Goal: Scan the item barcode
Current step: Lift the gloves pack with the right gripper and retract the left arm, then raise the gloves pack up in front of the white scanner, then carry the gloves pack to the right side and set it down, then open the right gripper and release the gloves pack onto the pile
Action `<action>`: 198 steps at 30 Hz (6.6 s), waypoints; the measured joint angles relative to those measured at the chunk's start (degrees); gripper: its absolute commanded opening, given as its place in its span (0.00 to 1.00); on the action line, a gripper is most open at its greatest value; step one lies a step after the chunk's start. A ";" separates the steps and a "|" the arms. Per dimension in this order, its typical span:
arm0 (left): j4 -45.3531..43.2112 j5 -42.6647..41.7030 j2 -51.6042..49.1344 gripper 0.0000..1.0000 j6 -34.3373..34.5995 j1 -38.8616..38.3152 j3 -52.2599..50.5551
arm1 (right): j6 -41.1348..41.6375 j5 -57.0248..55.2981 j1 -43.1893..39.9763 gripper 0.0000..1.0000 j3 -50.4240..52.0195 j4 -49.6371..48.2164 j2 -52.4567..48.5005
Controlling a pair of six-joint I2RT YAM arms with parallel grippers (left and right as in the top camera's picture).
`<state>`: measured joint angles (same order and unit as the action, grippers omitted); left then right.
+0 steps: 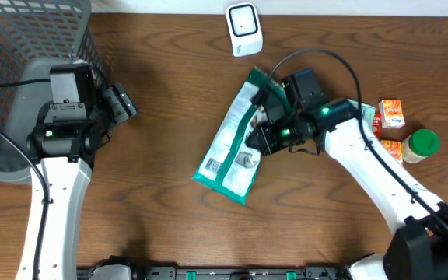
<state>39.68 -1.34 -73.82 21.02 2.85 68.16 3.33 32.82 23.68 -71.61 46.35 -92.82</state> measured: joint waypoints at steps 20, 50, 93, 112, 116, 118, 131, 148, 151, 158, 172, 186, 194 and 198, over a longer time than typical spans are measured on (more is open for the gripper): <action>0.39 0.02 0.00 0.83 0.02 0.00 0.00 | -16.02 -24.48 7.52 0.01 -19.89 6.64 0.00; 0.39 0.02 0.00 0.84 0.02 0.02 0.00 | -75.82 -69.83 14.67 0.01 -20.70 -61.94 -10.14; 0.39 0.02 0.00 0.84 0.02 0.04 0.00 | -73.09 -70.86 10.62 0.01 -20.59 -91.93 -44.09; 0.46 0.04 0.00 0.84 0.02 0.04 0.00 | -34.95 -63.93 6.67 0.01 -21.33 -27.67 -6.05; 0.44 0.04 0.00 0.84 0.02 0.04 -0.02 | -23.98 -52.24 0.26 0.01 -21.42 -11.56 1.86; 0.39 0.04 0.00 0.84 0.02 0.04 0.00 | -19.78 -45.88 -3.54 0.01 -21.51 -3.45 3.80; 0.39 0.04 0.00 0.84 0.02 0.04 0.00 | -11.69 -27.58 -19.69 0.01 -13.49 14.71 2.19; 0.39 0.04 0.00 0.84 0.02 0.04 0.00 | -8.94 -26.58 -27.32 0.99 4.76 -3.63 -4.00; 0.39 0.04 0.00 0.84 0.02 0.04 0.00 | -8.92 -27.12 -27.36 0.99 4.79 -4.04 -4.02; 0.39 0.04 0.00 0.84 0.02 0.04 0.00 | -7.74 -27.69 -27.39 0.99 4.79 -5.27 -4.02; 0.39 0.04 0.00 0.84 0.02 0.04 0.00 | -7.23 -27.69 -27.36 0.99 4.79 -5.31 -4.02; 0.39 0.04 0.00 0.84 0.02 0.04 0.00 | -7.23 -27.69 -27.39 0.99 4.79 -5.29 -4.02; 0.39 0.04 0.00 0.84 0.02 0.04 0.00 | -7.21 -27.69 -27.39 0.99 4.79 -5.29 -4.02; 0.39 0.04 0.00 0.84 0.02 0.04 0.00 | -7.21 -27.69 -27.36 0.99 4.79 -5.27 -3.87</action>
<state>40.07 -1.30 -73.82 21.04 2.90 68.16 -3.88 5.13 -3.68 -66.83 41.08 -96.68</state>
